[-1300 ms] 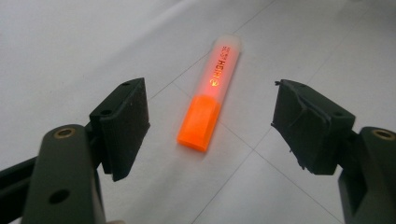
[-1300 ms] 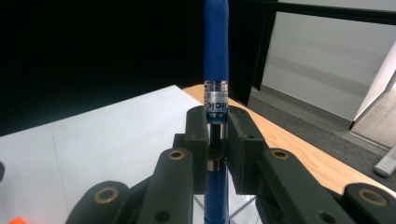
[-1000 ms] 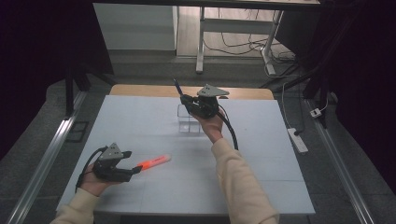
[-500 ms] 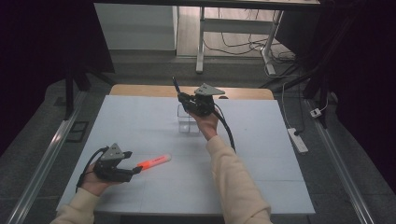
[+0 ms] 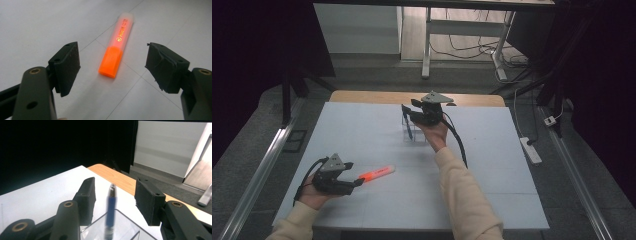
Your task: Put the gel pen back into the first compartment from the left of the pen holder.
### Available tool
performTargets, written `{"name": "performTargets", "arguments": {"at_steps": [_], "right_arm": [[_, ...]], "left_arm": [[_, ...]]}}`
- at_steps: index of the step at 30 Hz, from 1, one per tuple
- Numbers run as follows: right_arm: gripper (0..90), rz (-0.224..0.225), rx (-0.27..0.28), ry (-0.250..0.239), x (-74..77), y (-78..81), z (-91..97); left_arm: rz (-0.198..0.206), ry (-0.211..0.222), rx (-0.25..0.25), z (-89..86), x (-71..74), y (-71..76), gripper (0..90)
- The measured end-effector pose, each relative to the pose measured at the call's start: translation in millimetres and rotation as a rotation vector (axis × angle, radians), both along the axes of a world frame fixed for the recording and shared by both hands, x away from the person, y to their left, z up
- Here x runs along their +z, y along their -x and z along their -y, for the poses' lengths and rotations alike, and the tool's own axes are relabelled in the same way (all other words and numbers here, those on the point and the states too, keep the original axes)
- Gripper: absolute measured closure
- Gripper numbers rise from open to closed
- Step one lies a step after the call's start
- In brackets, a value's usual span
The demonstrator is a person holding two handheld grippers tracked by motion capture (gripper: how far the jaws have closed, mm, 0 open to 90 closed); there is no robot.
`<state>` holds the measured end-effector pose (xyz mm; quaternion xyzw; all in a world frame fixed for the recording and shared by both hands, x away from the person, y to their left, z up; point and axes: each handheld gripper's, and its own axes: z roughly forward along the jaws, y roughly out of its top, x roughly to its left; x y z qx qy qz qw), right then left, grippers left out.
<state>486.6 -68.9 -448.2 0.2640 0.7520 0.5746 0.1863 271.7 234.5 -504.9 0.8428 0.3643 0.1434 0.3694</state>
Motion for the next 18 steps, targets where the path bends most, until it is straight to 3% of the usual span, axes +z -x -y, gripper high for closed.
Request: {"name": "performTargets", "arguments": {"at_steps": [18], "right_arm": [[47.8, -0.026, 0.023, 0.041, 4.1, 16.4, 31.6]], "left_arm": [[-0.004, -0.002, 0.007, -0.5, -0.6, -1.0, 27.1]]}}
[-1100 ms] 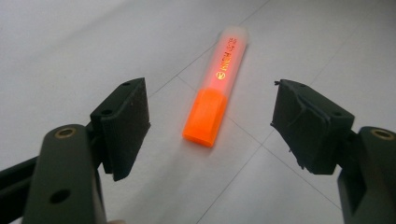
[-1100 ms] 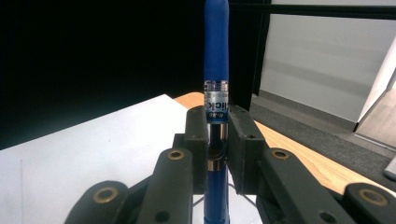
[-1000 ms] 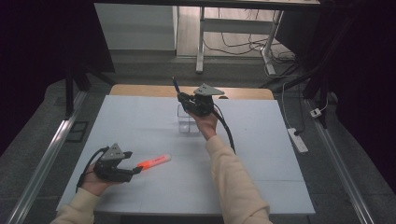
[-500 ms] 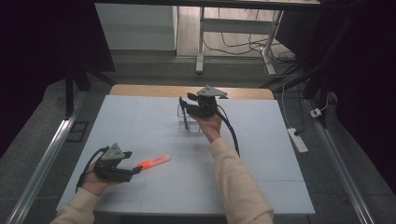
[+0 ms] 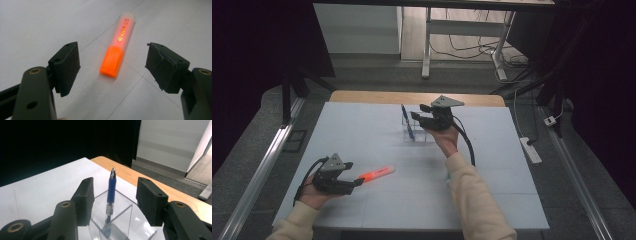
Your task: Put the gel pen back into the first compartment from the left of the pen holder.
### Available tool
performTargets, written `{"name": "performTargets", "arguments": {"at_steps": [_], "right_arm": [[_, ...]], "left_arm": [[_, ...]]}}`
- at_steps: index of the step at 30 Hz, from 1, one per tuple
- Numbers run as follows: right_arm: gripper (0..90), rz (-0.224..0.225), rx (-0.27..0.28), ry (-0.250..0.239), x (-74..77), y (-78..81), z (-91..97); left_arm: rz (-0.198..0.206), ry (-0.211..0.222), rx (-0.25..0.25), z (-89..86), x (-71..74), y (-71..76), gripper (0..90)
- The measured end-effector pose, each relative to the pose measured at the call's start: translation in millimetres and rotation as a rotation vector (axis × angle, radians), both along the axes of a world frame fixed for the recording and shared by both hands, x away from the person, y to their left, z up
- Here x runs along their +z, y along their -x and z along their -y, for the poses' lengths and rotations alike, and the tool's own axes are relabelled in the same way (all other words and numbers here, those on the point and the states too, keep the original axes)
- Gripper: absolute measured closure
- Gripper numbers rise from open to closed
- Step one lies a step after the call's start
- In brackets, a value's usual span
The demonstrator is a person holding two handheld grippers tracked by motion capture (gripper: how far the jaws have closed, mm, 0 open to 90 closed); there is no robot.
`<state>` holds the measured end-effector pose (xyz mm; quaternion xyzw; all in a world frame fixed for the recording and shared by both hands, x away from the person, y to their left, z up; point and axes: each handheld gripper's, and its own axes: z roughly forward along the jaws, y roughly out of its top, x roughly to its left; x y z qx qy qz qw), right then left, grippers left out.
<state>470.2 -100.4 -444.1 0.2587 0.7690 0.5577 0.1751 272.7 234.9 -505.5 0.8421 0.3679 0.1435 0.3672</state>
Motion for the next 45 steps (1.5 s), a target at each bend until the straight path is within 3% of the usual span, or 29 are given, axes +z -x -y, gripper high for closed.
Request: {"name": "performTargets", "arguments": {"at_steps": [7, 26, 45], "right_arm": [[48.1, -0.001, 0.020, 0.016, 0.8, 13.6, 15.4], [47.9, -0.034, 0.001, 0.046, -13.8, 54.9, 78.9], [46.9, -0.041, -0.012, 0.093, -22.3, 94.4, 112.0]], "left_arm": [[0.000, 0.000, 0.005, -0.6, 0.0, -0.3, 27.1], [-0.006, 0.001, 0.016, 0.1, -1.1, -3.9, 27.1], [0.002, -0.001, 0.010, 0.1, -2.8, -4.9, 27.1]]}}
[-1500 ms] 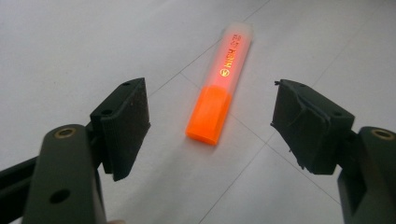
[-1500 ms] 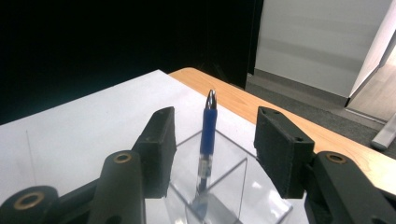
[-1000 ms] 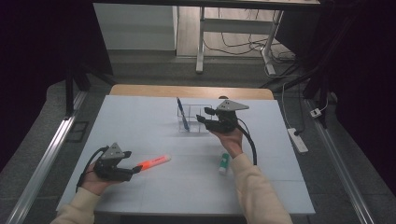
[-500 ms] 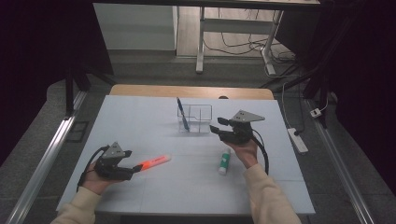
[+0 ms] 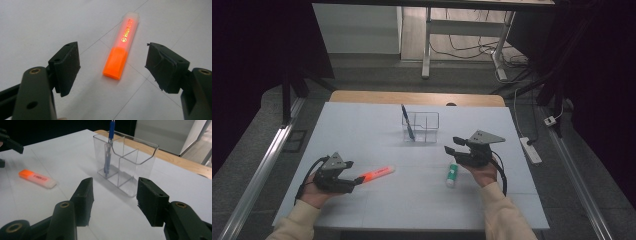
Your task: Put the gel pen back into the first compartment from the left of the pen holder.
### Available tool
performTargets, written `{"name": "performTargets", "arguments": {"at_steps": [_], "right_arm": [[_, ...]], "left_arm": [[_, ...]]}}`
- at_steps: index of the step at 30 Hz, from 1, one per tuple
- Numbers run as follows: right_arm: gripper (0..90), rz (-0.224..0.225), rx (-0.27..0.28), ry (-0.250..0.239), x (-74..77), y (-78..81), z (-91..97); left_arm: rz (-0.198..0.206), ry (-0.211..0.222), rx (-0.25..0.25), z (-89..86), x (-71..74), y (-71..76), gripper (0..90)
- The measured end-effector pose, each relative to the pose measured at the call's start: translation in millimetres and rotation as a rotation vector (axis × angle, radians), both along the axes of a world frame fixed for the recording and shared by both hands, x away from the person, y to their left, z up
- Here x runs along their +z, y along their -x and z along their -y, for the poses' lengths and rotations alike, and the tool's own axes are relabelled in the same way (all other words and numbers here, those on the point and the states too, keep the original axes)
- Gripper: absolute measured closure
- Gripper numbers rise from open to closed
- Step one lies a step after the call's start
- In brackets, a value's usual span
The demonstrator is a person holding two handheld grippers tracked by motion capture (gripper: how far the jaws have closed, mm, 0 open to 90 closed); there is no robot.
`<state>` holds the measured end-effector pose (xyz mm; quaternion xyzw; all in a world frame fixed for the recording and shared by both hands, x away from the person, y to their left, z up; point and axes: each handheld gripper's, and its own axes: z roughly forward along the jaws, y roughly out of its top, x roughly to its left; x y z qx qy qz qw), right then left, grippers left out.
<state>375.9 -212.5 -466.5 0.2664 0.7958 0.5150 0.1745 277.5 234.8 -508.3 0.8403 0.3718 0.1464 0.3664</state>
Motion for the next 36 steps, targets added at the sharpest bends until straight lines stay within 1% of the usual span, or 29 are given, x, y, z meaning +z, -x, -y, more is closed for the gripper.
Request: {"name": "performTargets", "arguments": {"at_steps": [7, 10, 12, 14, 16, 20, 23, 27, 32, 36], "right_arm": [[45.9, -0.017, -0.018, 0.030, -8.7, 15.0, 18.9], [45.9, -0.015, -0.038, 0.021, -13.5, 23.3, 30.5], [45.9, -0.019, -0.046, 0.027, -16.4, 28.8, 37.5], [45.7, -0.026, -0.052, 0.022, -18.3, 35.0, 44.3], [45.7, -0.021, -0.051, 0.016, -19.6, 40.7, 48.9], [45.5, -0.015, -0.042, 0.038, -23.3, 52.5, 57.7], [44.9, -0.020, -0.038, 0.043, -25.3, 54.7, 60.7], [44.4, -0.018, -0.037, 0.062, -26.9, 55.2, 63.1], [44.3, -0.021, -0.038, 0.057, -27.7, 53.7, 64.3], [44.2, -0.021, -0.033, 0.064, -28.3, 52.7, 63.6]], "left_arm": [[0.001, 0.002, 0.003, -0.9, -0.3, -0.4, 27.1], [0.003, -0.001, 0.004, -1.7, -0.4, -0.7, 27.1], [0.004, -0.001, 0.006, -1.9, -0.2, -0.8, 27.1], [0.006, 0.000, 0.007, -1.7, 0.2, -0.3, 27.1], [0.006, -0.001, 0.006, -1.4, 0.3, -0.2, 27.1], [0.006, -0.005, 0.007, -1.0, -0.1, -1.7, 27.1], [0.004, -0.009, 0.006, -0.5, -0.2, -2.7, 27.1], [0.003, -0.013, 0.007, 0.0, 0.0, -3.9, 27.1], [0.002, -0.030, 0.008, -0.3, 2.9, -5.8, 27.0], [0.004, -0.037, 0.011, -1.0, 6.9, -8.9, 26.9]]}}
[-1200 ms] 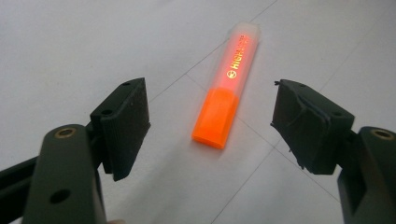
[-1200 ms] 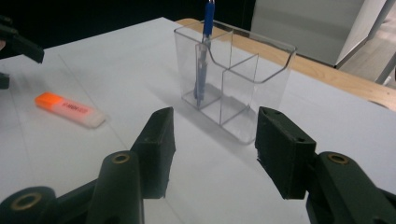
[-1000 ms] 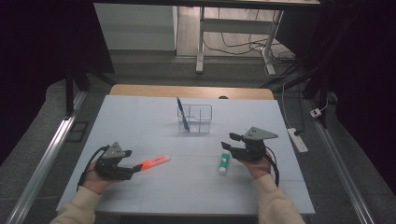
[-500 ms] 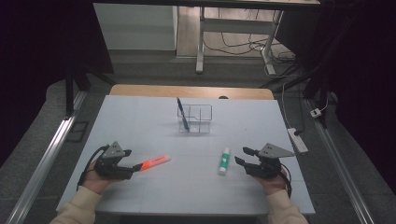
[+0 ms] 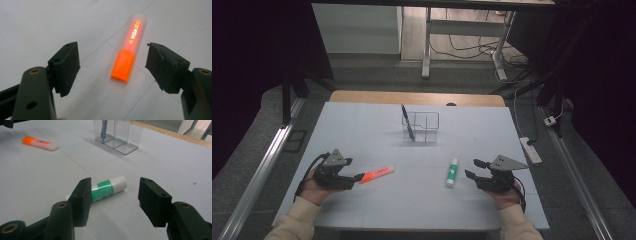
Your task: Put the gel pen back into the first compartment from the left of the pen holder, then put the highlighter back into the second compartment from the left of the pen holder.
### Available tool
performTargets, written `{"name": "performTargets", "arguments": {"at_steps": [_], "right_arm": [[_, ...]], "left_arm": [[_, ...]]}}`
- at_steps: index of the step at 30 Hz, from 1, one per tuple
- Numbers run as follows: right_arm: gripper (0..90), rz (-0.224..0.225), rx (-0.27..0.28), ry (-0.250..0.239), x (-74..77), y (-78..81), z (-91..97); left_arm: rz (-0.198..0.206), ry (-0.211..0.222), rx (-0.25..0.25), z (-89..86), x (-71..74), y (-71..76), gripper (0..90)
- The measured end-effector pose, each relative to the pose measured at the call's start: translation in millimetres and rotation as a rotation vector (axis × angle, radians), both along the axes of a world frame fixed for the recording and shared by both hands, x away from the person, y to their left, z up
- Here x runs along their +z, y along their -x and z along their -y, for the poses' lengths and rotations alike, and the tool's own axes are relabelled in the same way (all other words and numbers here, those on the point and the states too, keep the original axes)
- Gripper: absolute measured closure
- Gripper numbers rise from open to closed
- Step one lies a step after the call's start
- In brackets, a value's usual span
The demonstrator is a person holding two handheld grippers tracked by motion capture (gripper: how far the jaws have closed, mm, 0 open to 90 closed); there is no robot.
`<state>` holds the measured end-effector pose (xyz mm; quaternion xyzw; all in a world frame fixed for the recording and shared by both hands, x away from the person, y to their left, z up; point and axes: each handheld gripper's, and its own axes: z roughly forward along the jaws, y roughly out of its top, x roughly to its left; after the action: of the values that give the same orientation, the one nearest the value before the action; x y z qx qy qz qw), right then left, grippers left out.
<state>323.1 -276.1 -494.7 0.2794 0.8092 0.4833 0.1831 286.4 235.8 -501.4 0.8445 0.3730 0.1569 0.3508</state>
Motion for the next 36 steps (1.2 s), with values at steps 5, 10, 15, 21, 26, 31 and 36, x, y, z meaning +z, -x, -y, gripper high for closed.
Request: {"name": "performTargets", "arguments": {"at_steps": [5, 10, 15, 21, 26, 31, 36], "right_arm": [[44.1, 0.004, 0.014, 0.006, -0.5, 0.1, -0.7], [44.0, 0.008, 0.013, 0.012, -0.5, 0.4, -0.3], [43.8, 0.003, 0.006, 0.017, -0.7, 0.3, 1.4], [43.7, 0.000, 0.001, 0.018, -0.9, 0.1, 1.3], [43.6, -0.001, 0.002, 0.021, -0.9, 0.0, 1.4], [43.5, 0.000, 0.003, 0.020, -1.6, -0.7, 0.8], [43.4, 0.002, 0.005, 0.031, -1.5, -0.9, -0.3]], "left_arm": [[0.013, -0.012, 0.002, 1.8, 4.7, -3.7, 26.9], [0.019, -0.034, -0.013, 5.1, 8.9, -6.7, 26.8], [0.000, -0.066, -0.052, 9.4, 10.6, -11.2, 26.4], [-0.055, -0.115, -0.108, 18.1, 13.1, -23.2, 26.1], [-0.103, -0.151, -0.138, 23.2, 13.7, -31.4, 26.2], [-0.148, -0.184, -0.177, 30.1, 17.4, -41.0, 26.3], [-0.174, -0.219, -0.190, 36.7, 19.9, -54.8, 26.4]]}}
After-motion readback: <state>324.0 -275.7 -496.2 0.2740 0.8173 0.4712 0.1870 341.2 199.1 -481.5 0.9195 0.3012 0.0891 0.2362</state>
